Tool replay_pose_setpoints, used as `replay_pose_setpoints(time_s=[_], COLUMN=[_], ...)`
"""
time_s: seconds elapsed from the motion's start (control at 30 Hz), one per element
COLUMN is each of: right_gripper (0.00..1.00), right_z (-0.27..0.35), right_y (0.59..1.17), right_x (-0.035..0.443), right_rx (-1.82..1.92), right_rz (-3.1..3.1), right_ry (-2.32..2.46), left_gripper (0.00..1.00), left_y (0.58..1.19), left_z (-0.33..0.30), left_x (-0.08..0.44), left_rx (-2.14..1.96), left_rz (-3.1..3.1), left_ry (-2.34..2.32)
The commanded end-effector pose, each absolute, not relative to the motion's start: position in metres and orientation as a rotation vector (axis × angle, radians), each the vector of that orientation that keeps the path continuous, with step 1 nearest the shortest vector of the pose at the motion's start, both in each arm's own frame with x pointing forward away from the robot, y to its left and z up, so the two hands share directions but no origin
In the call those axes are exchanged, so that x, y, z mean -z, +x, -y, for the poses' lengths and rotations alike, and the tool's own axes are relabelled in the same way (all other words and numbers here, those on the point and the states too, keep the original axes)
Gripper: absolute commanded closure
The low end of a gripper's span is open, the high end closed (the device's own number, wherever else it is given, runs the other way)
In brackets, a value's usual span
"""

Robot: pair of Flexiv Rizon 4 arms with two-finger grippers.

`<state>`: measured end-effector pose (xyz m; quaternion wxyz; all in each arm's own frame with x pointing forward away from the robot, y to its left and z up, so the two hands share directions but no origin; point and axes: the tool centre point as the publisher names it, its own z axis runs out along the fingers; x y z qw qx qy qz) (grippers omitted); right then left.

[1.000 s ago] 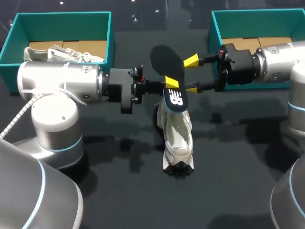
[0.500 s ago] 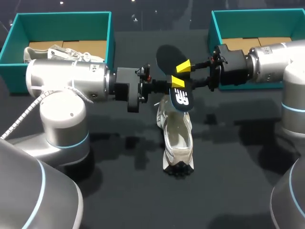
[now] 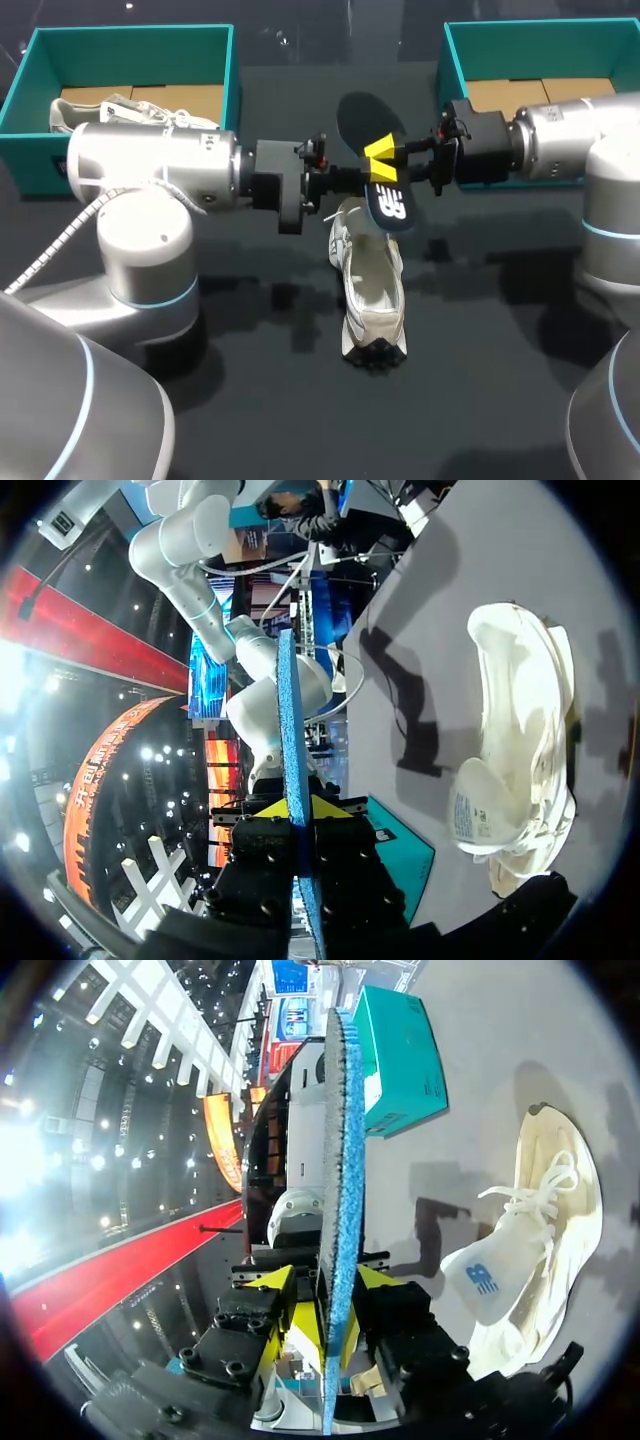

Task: Take the shoe out of the shoebox, open the shoe tongue, remove and reinsert the insole, then place the shoe into the shoebox

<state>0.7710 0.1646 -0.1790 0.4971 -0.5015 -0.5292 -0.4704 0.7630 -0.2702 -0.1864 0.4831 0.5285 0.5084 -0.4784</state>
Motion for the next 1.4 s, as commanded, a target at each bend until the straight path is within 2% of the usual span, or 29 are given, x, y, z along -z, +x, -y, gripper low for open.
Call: replay_pose_setpoints(time_s=[0.03, 0.33, 0.43, 0.5, 0.77, 0.8, 0.83, 1.23, 1.4], right_gripper=[0.67, 0.75, 0.86, 1.00, 1.00, 1.00, 1.00, 1.00, 1.00], right_z=[-0.165, -0.163, -0.163, -0.163, -0.162, -0.162, -0.162, -0.155, -0.158], right_y=[0.769, 0.770, 0.770, 0.771, 0.771, 0.771, 0.771, 0.764, 0.760], right_x=[0.179, 0.179, 0.179, 0.180, 0.180, 0.181, 0.181, 0.191, 0.200], right_rx=[1.143, 1.148, 1.150, 1.151, 1.149, 1.149, 1.149, 1.139, 1.121], right_rz=[1.281, 1.276, 1.274, 1.273, 1.271, 1.270, 1.268, 1.236, 1.226], right_ry=[-1.218, -1.213, -1.211, -1.209, -1.203, -1.202, -1.203, -1.221, -1.217], left_gripper=[1.00, 1.00, 1.00, 1.00, 1.00, 0.57, 0.00, 0.00, 0.00], left_y=[0.763, 0.760, 0.760, 0.759, 0.758, 0.757, 0.756, 0.775, 0.775], left_z=[0.274, 0.277, 0.277, 0.277, 0.276, 0.274, 0.270, 0.180, 0.180], left_x=[0.189, 0.191, 0.192, 0.192, 0.193, 0.192, 0.190, 0.178, 0.178], left_rx=[1.160, 1.152, 1.152, 1.151, 1.148, 1.148, 1.150, 0.996, 0.996], left_rz=[-1.238, -1.242, -1.241, -1.240, -1.256, -1.262, -1.267, -1.417, -1.417], left_ry=[1.283, 1.284, 1.287, 1.289, 1.279, 1.273, 1.266, 1.306, 1.306])
